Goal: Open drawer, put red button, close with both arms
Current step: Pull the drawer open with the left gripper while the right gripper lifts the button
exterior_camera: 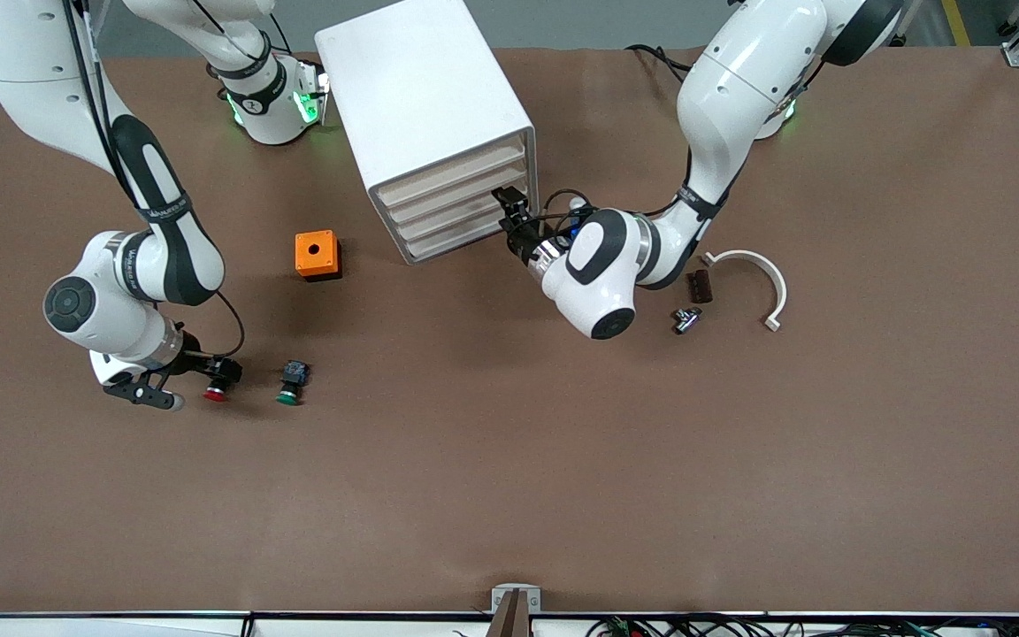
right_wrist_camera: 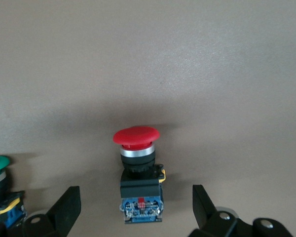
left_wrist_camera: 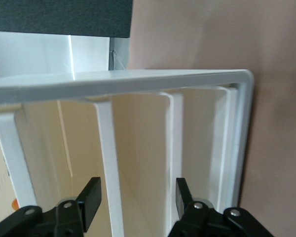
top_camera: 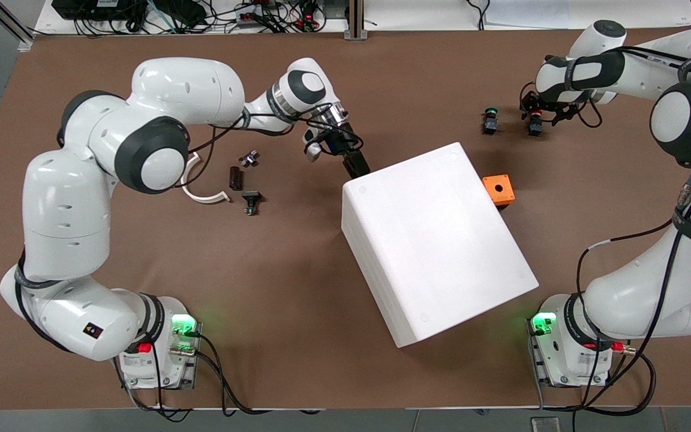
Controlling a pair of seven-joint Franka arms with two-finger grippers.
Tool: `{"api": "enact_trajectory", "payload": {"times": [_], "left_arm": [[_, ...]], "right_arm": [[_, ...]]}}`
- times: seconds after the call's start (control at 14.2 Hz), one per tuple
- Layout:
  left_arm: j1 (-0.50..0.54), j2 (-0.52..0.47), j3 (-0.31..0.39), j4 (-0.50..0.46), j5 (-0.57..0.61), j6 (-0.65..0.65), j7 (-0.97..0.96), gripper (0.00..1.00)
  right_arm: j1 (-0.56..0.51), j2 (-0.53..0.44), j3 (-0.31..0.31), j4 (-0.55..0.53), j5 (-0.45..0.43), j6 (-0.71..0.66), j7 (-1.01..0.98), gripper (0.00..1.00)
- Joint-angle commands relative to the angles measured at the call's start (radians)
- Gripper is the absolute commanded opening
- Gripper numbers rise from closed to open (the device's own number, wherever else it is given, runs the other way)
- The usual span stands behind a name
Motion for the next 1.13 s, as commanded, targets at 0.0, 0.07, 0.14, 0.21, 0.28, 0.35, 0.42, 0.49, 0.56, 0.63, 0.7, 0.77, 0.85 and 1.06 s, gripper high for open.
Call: {"api": "enact_trajectory", "payload": {"times": [0.0, 0.07, 0.14, 0.21, 0.28, 0.35, 0.42, 0.49, 0.56, 0.63, 0.7, 0.77, 0.85, 1.06], "left_arm": [[-0.024, 0.033, 0.001, 0.049, -0.021, -0.015, -0.089, 0.6], [-0.03, 0.035, 0.0, 0.049, -0.036, -0.015, -0.105, 0.59], [-0.041, 0.035, 0.001, 0.049, -0.058, -0.015, -0.106, 0.58], [-0.043, 0.035, 0.001, 0.049, -0.067, -0.015, -0.108, 0.56], [-0.049, 0.035, 0.001, 0.049, -0.069, -0.015, -0.106, 0.42], [-0.049, 0.035, 0.001, 0.049, -0.07, -0.015, -0.105, 0.25], [-0.049, 0.035, 0.0, 0.049, -0.07, -0.015, -0.103, 0.1], [-0.052, 0.035, 0.0, 0.049, -0.075, -0.015, -0.102, 0.0], [-0.057, 0.035, 0.0, 0.051, -0.075, -0.015, -0.1, 0.0], [-0.055, 0.035, 0.001, 0.052, -0.075, -0.015, -0.1, 0.0], [-0.052, 0.035, 0.001, 0.066, -0.072, -0.019, -0.1, 0.0], [-0.049, 0.033, 0.001, 0.07, -0.067, -0.025, -0.099, 0.0], [-0.044, 0.033, 0.006, 0.078, -0.058, -0.039, -0.096, 0.0], [0.005, 0.035, 0.017, 0.112, -0.041, -0.059, -0.076, 0.0]], "right_arm": [[0.01, -0.01, 0.0, -0.051, 0.022, 0.062, -0.003, 1.0], [0.01, -0.01, 0.0, -0.053, 0.022, 0.062, -0.003, 1.0], [0.01, -0.01, 0.0, -0.053, 0.022, 0.059, -0.003, 1.0], [0.01, -0.005, 0.0, -0.053, 0.022, 0.056, -0.004, 1.0], [0.007, 0.002, 0.0, -0.051, 0.022, 0.056, -0.004, 1.0], [0.004, 0.006, 0.0, -0.051, 0.022, 0.057, -0.004, 1.0], [0.004, 0.007, 0.0, -0.05, 0.022, 0.057, -0.004, 0.94], [-0.001, 0.012, 0.0, -0.047, 0.022, 0.057, -0.004, 0.75], [-0.002, 0.015, 0.0, -0.042, 0.022, 0.057, -0.004, 0.61], [-0.001, 0.021, 0.0, -0.039, 0.022, 0.059, 0.002, 0.47], [0.004, 0.024, 0.0, -0.039, 0.022, 0.059, 0.006, 0.16], [0.009, 0.024, 0.0, -0.038, 0.022, 0.053, 0.009, 0.0], [0.009, 0.024, 0.0, -0.038, 0.022, 0.05, 0.01, 0.0], [0.009, 0.015, 0.0, -0.039, 0.022, 0.047, 0.005, 0.0]]}}
